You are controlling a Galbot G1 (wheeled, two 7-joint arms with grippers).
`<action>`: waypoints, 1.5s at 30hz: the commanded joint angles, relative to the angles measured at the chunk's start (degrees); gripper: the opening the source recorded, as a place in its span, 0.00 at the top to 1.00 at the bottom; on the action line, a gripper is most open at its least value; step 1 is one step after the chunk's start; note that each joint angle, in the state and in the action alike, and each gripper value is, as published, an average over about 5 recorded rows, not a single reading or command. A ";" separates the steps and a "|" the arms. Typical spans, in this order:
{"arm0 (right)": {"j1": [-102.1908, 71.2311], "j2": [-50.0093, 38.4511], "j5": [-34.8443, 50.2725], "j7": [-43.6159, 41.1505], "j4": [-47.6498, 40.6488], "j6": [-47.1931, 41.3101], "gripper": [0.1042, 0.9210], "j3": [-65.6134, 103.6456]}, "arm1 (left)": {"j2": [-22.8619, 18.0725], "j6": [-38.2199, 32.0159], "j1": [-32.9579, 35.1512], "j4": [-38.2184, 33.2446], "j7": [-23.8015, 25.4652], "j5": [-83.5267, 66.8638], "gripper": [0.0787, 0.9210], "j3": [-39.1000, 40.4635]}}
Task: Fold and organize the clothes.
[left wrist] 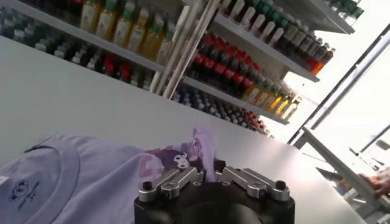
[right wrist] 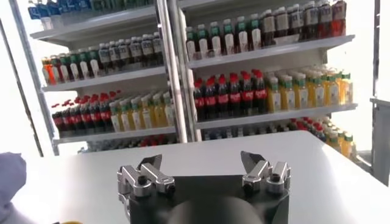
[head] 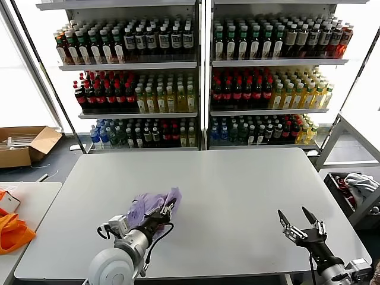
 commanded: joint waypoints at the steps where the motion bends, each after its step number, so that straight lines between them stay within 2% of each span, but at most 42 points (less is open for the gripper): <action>1: 4.26 -1.47 0.66 2.86 1.75 -6.04 0.12 -6.40 | -9.05 -6.30 -12.11 7.32 -8.69 -6.22 0.90 7.93; 5: 6.98 -2.05 0.58 3.69 1.68 -8.14 0.12 -9.58 | -10.59 -8.07 -12.53 8.15 -10.82 -6.37 0.80 6.44; 9: 9.61 -2.46 1.50 5.38 1.43 -10.35 0.12 -13.18 | -9.77 -9.16 -12.10 6.17 -10.36 -7.19 0.66 3.29; 13: 13.05 -2.45 3.16 7.67 0.88 -12.69 0.12 -19.32 | -6.00 -9.15 -10.09 2.95 -7.81 -6.92 0.52 -0.79; 19: 20.90 -0.20 5.47 15.68 -0.80 -16.60 0.12 -34.84 | 1.39 -8.69 -5.05 -1.27 -3.17 -5.50 0.31 -9.35; 25: 25.14 2.47 6.35 20.95 -7.38 -17.76 0.12 -44.55 | 3.91 -8.60 -1.37 -3.66 -1.44 -5.54 0.14 -16.63; 29: 25.04 4.19 6.71 21.80 -9.81 -17.04 0.12 -46.31 | 2.81 -8.77 2.24 -4.80 -0.60 -5.07 0.12 -17.76; 33: 24.87 5.95 7.51 26.30 -11.10 -16.06 0.12 -46.80 | 1.07 -8.56 4.80 -6.06 -0.24 -4.63 0.12 -16.41; 41: 24.76 8.16 8.30 33.28 -11.06 -14.91 0.12 -45.38 | -1.04 -8.22 5.65 -6.67 -0.02 -3.64 0.12 -14.80; 45: 25.33 9.18 8.80 33.41 -11.84 -14.98 0.13 -45.03 | -1.18 -8.16 6.28 -6.98 0.04 -3.25 0.12 -14.77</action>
